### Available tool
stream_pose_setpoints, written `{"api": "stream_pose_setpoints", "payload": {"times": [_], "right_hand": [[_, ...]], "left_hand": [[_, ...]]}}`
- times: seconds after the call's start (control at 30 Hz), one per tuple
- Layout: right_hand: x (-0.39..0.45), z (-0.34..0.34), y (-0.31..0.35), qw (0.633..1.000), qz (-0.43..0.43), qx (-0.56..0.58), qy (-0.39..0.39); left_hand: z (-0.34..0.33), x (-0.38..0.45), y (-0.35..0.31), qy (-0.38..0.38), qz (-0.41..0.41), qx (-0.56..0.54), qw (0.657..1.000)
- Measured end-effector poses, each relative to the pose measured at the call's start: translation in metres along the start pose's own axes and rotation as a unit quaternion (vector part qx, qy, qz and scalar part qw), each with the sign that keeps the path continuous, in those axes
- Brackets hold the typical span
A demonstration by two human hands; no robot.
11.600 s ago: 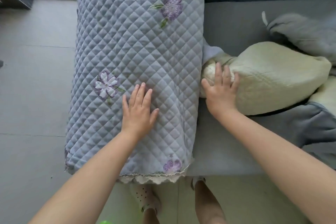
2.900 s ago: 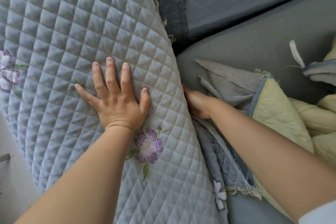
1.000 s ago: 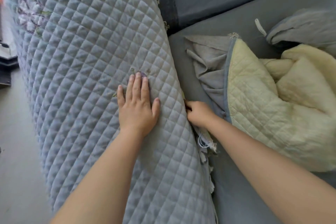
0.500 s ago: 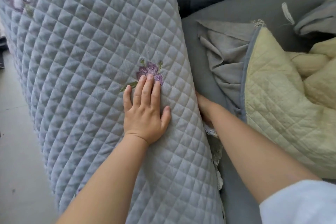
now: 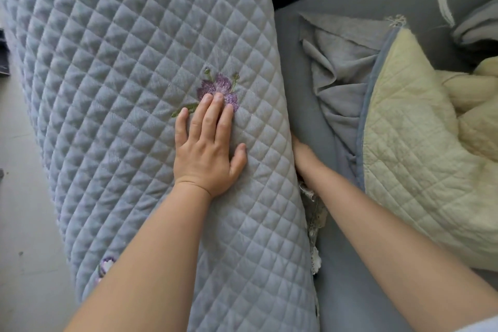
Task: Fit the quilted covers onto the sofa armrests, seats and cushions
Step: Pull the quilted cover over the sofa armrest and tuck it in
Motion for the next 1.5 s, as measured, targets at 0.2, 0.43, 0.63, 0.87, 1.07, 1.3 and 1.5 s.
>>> {"api": "stream_pose_setpoints", "payload": {"times": [0.2,0.43,0.63,0.87,1.07,1.3,1.5], "right_hand": [[-0.057,0.019,-0.032,0.952,0.068,-0.297,0.028],[-0.062,0.005,-0.051,0.931,0.081,-0.355,0.021],[-0.061,0.014,-0.064,0.989,-0.073,-0.020,0.129],[-0.023,-0.006,-0.076,0.952,-0.228,0.175,0.101],[0.010,-0.018,-0.089,0.962,-0.158,0.217,0.043],[-0.011,-0.019,-0.084,0.958,-0.161,0.233,0.039],[-0.081,-0.012,-0.121,0.979,-0.138,0.150,0.006]], "left_hand": [[0.003,-0.001,-0.005,0.013,0.007,0.010,1.000],[0.012,-0.014,-0.012,0.044,0.063,-0.016,0.997],[0.014,-0.037,-0.020,0.097,0.064,-0.041,0.992],[0.001,-0.029,-0.016,0.034,0.029,-0.029,0.999],[-0.004,-0.028,-0.011,-0.009,0.024,-0.036,0.999],[-0.003,-0.028,-0.011,-0.010,0.031,-0.038,0.999],[-0.001,-0.026,-0.013,-0.002,0.039,-0.037,0.999]]}}
Point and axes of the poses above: each hand's wrist, its own x-axis towards the middle knuckle, its own z-axis out of the back of the hand, y = z × x, the point moved 4 cm from there along x, towards the middle knuckle, and after that the axes turned 5 degrees about x, right-handed, at the moved point
